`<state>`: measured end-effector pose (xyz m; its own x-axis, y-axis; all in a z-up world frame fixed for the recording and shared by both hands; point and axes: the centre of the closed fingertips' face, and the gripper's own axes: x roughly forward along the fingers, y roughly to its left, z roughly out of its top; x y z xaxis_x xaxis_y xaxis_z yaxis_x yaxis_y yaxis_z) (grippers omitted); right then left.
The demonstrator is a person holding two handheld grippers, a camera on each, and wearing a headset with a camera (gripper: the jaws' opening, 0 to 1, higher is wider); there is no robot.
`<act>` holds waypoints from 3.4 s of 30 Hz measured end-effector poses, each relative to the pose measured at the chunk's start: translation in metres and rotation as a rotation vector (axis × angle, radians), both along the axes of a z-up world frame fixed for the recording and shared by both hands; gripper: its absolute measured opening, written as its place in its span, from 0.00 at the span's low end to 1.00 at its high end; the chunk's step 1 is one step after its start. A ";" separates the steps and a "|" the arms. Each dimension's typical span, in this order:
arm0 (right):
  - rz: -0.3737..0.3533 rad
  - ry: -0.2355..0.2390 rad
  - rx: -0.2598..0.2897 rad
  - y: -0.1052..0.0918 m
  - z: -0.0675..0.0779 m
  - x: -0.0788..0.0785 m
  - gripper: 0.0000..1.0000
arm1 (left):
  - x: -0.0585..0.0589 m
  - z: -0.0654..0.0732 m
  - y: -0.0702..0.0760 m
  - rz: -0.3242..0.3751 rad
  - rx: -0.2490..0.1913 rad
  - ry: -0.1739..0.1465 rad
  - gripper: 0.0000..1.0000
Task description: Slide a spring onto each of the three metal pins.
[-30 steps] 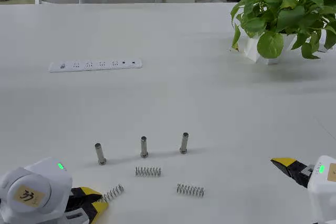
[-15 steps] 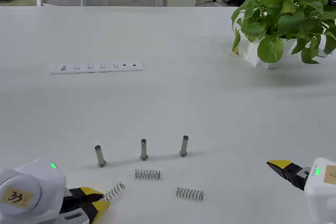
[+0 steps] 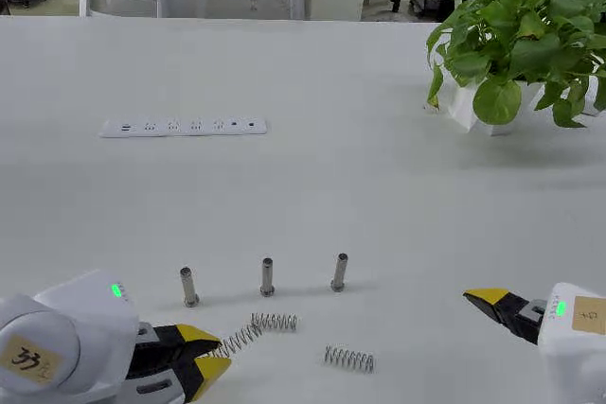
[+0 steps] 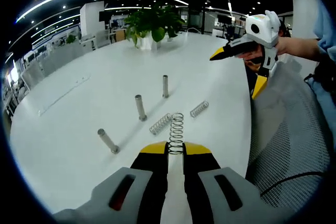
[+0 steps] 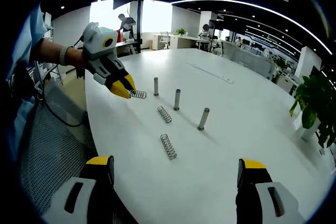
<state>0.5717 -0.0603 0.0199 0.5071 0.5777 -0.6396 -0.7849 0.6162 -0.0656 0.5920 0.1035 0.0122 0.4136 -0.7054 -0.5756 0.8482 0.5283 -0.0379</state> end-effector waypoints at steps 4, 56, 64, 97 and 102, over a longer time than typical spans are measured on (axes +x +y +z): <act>0.019 0.002 0.056 0.011 0.010 0.001 0.93 | -0.005 0.004 -0.007 -0.055 -0.017 -0.003 0.06; 0.417 0.076 0.215 0.100 0.026 -0.031 0.07 | -0.049 0.028 -0.047 -0.374 -0.125 0.034 0.06; 0.430 0.080 0.209 0.101 0.025 -0.034 0.07 | -0.051 0.027 -0.047 -0.380 -0.125 0.036 0.06; 0.502 -0.008 0.134 0.113 0.044 -0.034 0.07 | -0.051 0.016 -0.055 -0.366 -0.094 0.051 0.06; 0.538 0.012 0.063 0.111 0.037 -0.039 0.25 | -0.052 0.015 -0.056 -0.371 -0.090 0.048 0.06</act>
